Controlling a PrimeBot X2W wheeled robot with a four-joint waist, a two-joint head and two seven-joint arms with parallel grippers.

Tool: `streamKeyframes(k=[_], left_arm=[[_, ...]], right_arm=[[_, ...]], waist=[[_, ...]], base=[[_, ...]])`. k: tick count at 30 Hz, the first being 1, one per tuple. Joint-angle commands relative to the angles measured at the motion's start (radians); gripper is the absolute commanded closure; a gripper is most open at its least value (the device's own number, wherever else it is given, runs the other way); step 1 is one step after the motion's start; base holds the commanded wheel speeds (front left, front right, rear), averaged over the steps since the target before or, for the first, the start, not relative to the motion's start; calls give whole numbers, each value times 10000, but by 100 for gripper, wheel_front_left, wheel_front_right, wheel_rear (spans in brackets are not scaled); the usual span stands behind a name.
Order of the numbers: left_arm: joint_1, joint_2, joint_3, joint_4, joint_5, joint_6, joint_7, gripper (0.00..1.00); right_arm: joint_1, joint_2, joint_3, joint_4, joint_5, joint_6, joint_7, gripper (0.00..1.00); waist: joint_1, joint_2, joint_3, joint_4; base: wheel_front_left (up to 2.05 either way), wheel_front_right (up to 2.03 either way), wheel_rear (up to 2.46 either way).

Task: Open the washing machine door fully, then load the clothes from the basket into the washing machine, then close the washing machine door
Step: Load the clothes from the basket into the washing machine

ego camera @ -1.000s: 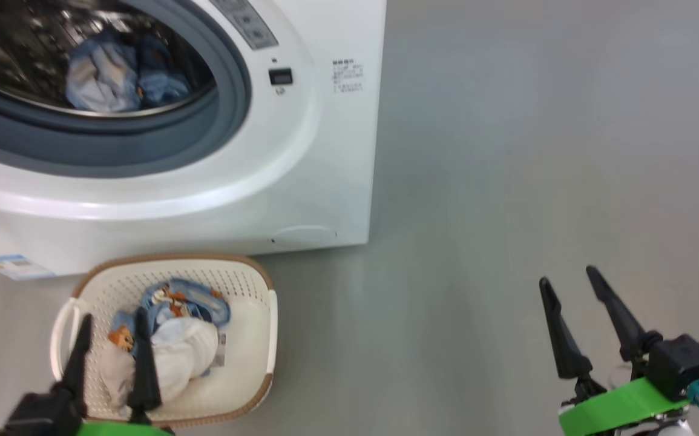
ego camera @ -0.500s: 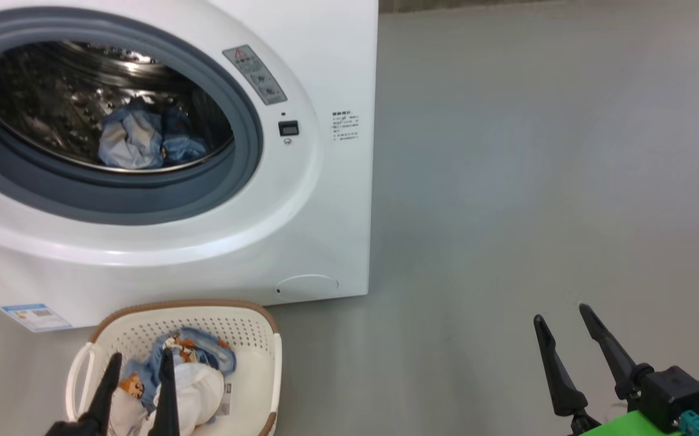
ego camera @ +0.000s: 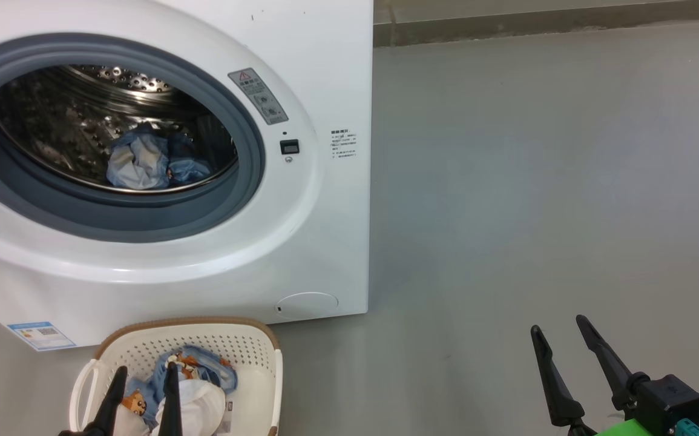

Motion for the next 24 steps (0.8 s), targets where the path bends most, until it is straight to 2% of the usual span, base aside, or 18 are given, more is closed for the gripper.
streamKeyframes(k=[1, 17, 24], left_arm=[[-162, 200, 305, -273, -73, 73, -34, 0], [-463, 133, 241, -10, -113, 84, -41, 0], [-1063, -33, 98, 819, -175, -158, -45, 0]], right_arm=[[-39, -63, 201, -303, -119, 62, 43, 0], [-188, -46, 281, -377, -110, 62, 40, 0], [-436, -116, 348, -379, -37, 62, -44, 0]], waist=[[1, 0, 26, 8], [1, 0, 393, 77], [1, 0, 895, 68]], base=[[0, 0, 0], [0, 0, 0], [0, 0, 0]])
